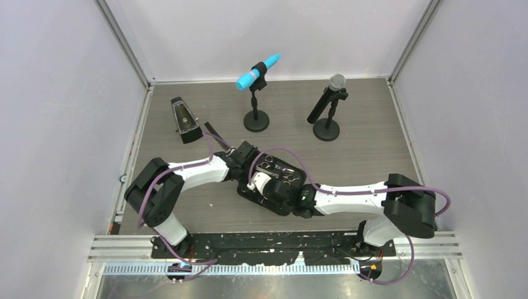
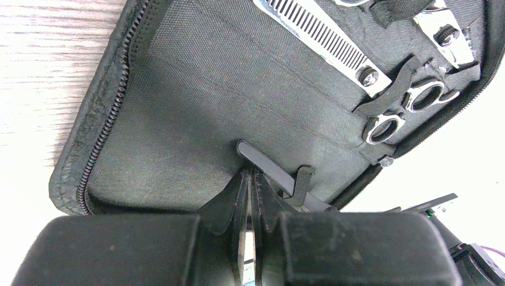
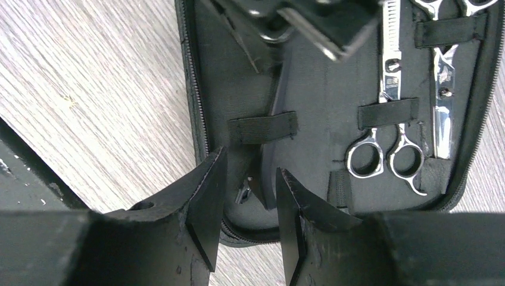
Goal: Sort the hair-cutting tools
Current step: Place the haircut tool in the hairdressing tool bag.
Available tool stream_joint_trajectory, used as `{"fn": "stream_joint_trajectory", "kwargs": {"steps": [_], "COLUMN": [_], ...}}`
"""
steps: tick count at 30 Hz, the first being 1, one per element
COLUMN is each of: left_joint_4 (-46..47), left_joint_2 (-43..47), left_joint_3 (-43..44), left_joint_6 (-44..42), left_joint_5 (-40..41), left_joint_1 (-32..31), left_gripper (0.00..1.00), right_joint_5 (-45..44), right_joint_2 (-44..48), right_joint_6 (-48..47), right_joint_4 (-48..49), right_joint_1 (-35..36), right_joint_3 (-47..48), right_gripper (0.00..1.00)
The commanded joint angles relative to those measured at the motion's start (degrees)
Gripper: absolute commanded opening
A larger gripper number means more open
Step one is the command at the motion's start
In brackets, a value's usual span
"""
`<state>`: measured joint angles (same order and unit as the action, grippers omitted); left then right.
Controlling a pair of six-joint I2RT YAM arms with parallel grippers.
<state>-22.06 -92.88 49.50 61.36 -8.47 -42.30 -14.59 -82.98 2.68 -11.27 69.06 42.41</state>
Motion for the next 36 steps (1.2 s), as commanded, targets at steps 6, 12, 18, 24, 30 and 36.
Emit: {"fn": "stream_joint_trajectory", "kwargs": {"steps": [6,12,18,24,30,36], "left_joint_4": [-0.8,-1.0,-1.1,-1.1,-0.6,1.0], "left_joint_2": [-1.4,-1.1,-0.7,-0.2,1.6,4.1], "left_joint_3": [1.0,0.8,0.6,0.3,-1.4,-5.8], "left_joint_6": [-0.3,-0.4,-0.5,-0.6,-0.3,0.6], "left_joint_5": [2.7,2.8,3.0,3.2,3.2,3.9], "left_joint_1": [-0.1,-0.1,-0.1,0.0,1.0,2.6], "left_gripper": [0.08,0.09,0.08,0.08,0.08,0.08], "right_joint_5": [-9.6,-14.1,-14.9,-15.0,-14.9,-5.3], "right_joint_2": [-5.4,-9.0,-11.2,-14.1,-15.7,-12.0], "right_joint_6": [-1.7,0.6,3.4,4.9,5.7,3.7], "right_joint_4": [-2.6,-6.0,-9.7,-12.0,-13.5,-12.9], "right_joint_1": [4.0,4.4,4.5,4.5,4.1,0.4], "right_joint_3": [4.2,6.9,9.3,11.1,12.3,11.1], "right_gripper": [0.40,0.35,0.32,0.27,0.16,0.06]}}
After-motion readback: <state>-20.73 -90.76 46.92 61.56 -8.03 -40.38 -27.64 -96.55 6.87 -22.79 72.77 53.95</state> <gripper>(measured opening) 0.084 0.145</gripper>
